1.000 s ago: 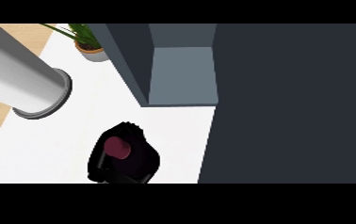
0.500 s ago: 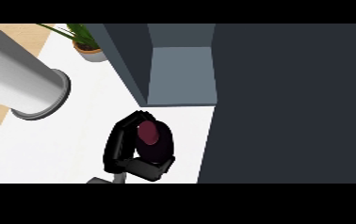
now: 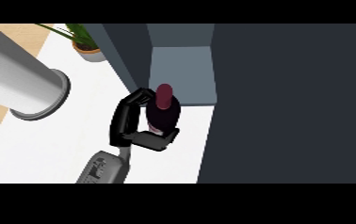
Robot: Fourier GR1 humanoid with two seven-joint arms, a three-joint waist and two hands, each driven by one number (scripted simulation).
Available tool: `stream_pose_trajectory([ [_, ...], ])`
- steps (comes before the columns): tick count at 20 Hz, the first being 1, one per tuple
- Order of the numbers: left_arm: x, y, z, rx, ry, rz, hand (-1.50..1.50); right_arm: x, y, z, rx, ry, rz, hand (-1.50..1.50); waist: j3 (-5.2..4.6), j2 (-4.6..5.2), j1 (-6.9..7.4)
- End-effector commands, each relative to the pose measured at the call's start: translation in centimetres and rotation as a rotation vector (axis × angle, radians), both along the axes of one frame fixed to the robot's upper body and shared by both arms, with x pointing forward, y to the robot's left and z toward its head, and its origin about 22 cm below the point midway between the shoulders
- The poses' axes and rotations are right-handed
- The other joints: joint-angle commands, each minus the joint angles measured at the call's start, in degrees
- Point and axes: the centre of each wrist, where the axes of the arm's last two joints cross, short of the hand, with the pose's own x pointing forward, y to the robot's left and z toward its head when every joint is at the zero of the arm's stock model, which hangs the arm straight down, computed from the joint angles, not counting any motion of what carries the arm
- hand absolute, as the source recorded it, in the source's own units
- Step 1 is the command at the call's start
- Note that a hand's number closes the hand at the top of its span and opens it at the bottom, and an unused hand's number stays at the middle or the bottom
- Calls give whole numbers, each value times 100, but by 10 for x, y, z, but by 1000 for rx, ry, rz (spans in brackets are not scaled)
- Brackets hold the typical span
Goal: Pick up the wine, place it into the cabinet and close the cabinet
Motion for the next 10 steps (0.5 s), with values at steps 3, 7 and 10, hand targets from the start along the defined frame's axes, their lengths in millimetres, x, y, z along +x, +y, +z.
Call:
stream_pose_trajectory([
  [3, 27, -2, 7, 29, 22, -3, 150, -42, -9, 40, 114, -16, 63, -150, -4, -2, -28],
  [7, 40, -14, -10, 47, 32, 5, 150, -39, -10, 37, 102, -8, 72, -150, -6, 20, -86],
  [10, 61, -23, 9, 46, 40, -17, 150, -36, -8, 36, 100, -8, 86, -150, -5, 23, -71],
])
